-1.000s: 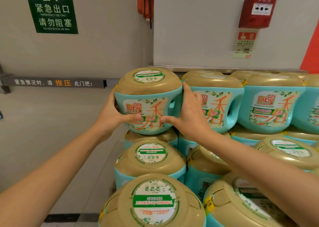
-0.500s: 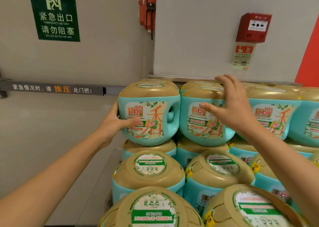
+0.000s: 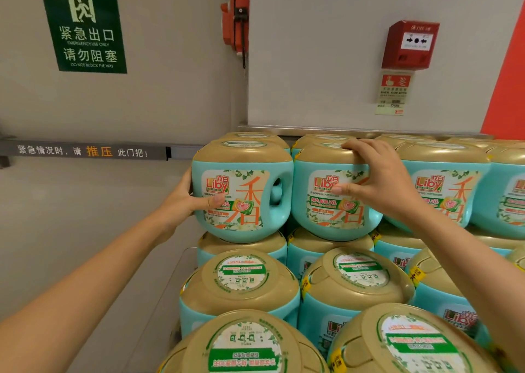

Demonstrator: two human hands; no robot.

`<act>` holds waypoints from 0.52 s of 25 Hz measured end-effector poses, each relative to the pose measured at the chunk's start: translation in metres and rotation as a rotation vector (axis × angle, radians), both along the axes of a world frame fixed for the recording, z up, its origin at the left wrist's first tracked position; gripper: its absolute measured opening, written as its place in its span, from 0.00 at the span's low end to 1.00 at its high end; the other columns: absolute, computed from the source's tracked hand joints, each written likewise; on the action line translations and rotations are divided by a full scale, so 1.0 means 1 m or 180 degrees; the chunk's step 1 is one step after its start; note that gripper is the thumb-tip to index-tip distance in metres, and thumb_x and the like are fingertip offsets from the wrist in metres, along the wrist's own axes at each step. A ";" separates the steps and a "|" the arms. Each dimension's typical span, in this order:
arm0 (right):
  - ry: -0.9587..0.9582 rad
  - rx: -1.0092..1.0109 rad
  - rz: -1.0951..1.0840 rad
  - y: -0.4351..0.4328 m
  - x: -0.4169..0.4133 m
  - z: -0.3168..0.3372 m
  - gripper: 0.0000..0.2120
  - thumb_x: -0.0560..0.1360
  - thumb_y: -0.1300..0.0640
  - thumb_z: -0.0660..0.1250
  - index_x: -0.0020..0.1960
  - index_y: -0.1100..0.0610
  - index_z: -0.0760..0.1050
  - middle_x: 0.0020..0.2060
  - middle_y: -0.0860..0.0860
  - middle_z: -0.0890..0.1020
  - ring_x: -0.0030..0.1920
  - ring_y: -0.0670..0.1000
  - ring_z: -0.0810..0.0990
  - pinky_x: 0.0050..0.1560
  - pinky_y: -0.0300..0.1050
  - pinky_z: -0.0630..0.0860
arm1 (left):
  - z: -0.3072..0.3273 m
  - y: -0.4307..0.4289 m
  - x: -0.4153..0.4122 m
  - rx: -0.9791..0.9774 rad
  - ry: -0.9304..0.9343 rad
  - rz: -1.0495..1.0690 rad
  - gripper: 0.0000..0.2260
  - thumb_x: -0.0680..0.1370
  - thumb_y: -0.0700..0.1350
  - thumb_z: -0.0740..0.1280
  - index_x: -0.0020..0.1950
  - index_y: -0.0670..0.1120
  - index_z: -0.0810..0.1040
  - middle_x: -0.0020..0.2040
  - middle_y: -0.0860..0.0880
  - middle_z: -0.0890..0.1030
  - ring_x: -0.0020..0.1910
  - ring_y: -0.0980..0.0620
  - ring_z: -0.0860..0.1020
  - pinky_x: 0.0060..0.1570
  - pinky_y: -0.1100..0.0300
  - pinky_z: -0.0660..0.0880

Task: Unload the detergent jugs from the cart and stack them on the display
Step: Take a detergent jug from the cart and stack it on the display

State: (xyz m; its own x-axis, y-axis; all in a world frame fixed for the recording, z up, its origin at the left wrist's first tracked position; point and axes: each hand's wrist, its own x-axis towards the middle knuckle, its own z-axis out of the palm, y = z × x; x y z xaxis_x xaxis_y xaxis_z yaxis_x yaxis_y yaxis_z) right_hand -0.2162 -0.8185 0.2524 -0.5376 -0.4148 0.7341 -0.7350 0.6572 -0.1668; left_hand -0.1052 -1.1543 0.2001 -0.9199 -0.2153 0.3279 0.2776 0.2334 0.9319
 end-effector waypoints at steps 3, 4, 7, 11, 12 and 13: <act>-0.0009 -0.0019 0.0055 0.002 -0.003 -0.001 0.39 0.61 0.43 0.78 0.68 0.52 0.70 0.64 0.50 0.73 0.66 0.52 0.66 0.63 0.43 0.60 | 0.001 0.002 0.001 0.0019 -0.0048 0.0016 0.44 0.46 0.63 0.82 0.59 0.65 0.69 0.47 0.62 0.84 0.47 0.58 0.84 0.36 0.65 0.80; -0.0010 -0.0025 0.0072 0.002 -0.004 -0.002 0.39 0.61 0.43 0.78 0.68 0.52 0.69 0.64 0.50 0.73 0.66 0.52 0.66 0.63 0.43 0.60 | 0.001 0.003 0.001 0.0005 -0.0052 0.0079 0.41 0.49 0.60 0.82 0.59 0.65 0.69 0.47 0.62 0.84 0.48 0.56 0.84 0.35 0.66 0.79; -0.0055 -0.0105 0.0147 0.001 -0.004 -0.003 0.38 0.62 0.45 0.78 0.68 0.52 0.69 0.64 0.50 0.72 0.65 0.51 0.65 0.63 0.43 0.61 | -0.002 0.006 0.003 0.0021 -0.0011 0.0323 0.34 0.58 0.53 0.77 0.62 0.61 0.69 0.49 0.59 0.83 0.52 0.55 0.81 0.35 0.66 0.79; -0.0093 -0.0125 0.0143 0.002 -0.002 -0.002 0.38 0.63 0.44 0.78 0.69 0.51 0.68 0.65 0.50 0.71 0.66 0.51 0.65 0.66 0.47 0.63 | -0.007 0.011 0.010 -0.0219 0.0051 0.0917 0.44 0.55 0.57 0.77 0.70 0.54 0.69 0.61 0.54 0.77 0.54 0.55 0.78 0.43 0.61 0.77; -0.0042 -0.0073 0.0074 0.002 -0.001 -0.003 0.38 0.64 0.43 0.77 0.69 0.51 0.68 0.66 0.50 0.70 0.67 0.52 0.63 0.67 0.49 0.62 | -0.008 0.014 0.014 -0.0464 0.0075 0.1218 0.46 0.54 0.60 0.77 0.71 0.53 0.68 0.64 0.52 0.76 0.55 0.54 0.76 0.47 0.58 0.77; 0.0008 -0.0006 -0.0032 0.002 0.000 -0.004 0.38 0.65 0.42 0.76 0.70 0.51 0.67 0.67 0.51 0.69 0.69 0.53 0.62 0.69 0.51 0.60 | -0.008 0.017 0.017 -0.0737 0.0106 0.1506 0.49 0.54 0.63 0.77 0.72 0.52 0.67 0.66 0.51 0.74 0.57 0.54 0.75 0.51 0.55 0.77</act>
